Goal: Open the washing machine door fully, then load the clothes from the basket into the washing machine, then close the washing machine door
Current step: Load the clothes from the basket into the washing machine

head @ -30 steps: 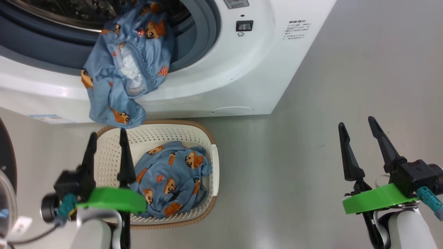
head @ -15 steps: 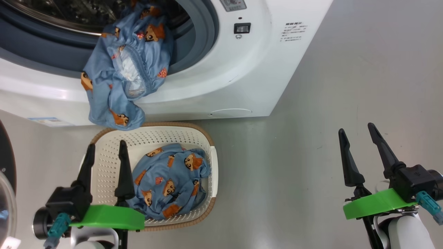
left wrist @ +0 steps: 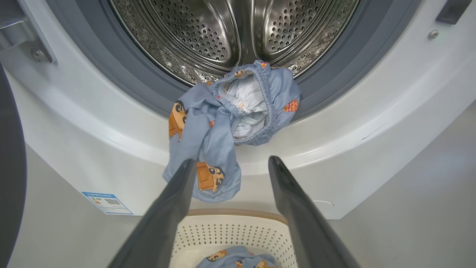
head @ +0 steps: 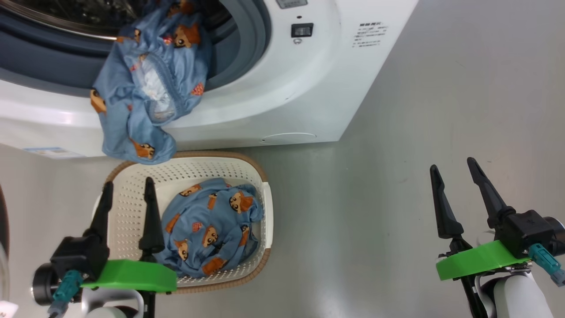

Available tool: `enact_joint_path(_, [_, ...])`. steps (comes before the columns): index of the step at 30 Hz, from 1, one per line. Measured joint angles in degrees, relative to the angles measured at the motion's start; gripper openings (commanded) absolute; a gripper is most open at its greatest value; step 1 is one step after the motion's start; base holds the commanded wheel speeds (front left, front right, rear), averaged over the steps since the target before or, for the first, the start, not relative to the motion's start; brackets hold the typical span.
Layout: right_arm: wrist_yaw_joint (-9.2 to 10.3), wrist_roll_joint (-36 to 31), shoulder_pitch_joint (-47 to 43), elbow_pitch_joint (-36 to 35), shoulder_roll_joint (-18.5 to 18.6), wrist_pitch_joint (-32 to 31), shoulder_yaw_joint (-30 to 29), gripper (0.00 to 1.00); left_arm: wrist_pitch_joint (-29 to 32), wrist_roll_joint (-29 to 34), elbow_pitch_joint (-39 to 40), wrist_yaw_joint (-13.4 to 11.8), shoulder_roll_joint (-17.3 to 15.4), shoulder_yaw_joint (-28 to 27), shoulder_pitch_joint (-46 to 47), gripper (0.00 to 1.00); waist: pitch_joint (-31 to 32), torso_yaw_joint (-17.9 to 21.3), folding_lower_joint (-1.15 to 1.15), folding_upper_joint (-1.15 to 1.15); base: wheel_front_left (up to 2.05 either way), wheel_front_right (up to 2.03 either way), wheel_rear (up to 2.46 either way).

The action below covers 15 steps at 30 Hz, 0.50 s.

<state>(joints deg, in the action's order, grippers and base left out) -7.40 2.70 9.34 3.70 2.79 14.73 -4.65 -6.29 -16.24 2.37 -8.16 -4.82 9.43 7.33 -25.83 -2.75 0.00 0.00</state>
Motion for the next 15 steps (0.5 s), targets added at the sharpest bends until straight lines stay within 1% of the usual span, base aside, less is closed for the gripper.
enact_joint_path(6, [0.00, 0.86, 0.42, 0.01, 0.00, 0.00, 0.63, 1.00, 0.00, -0.48, -1.10, -0.14, -0.68, -0.91, 1.59, 1.00, -1.45, 1.31, 0.00, 0.00, 0.00, 0.00, 0.00])
enact_joint_path(11, [0.00, 1.34, 1.73, -0.03, -0.01, 0.00, 0.91, 1.00, -0.01, -1.38, -4.59, 0.43, -2.22, -2.74, 8.14, 1.00, -3.27, 3.28, 0.00, 0.00, 0.00, 0.00, 0.00])
enact_joint_path(15, [0.00, 1.57, 1.76, -0.09, -0.01, 0.00, 1.05, 1.00, 0.07, -3.14, -7.67, 0.96, -2.60, -4.14, 11.80, 1.00, -4.55, 4.77, 0.00, 0.00, 0.00, 0.00, 0.00])
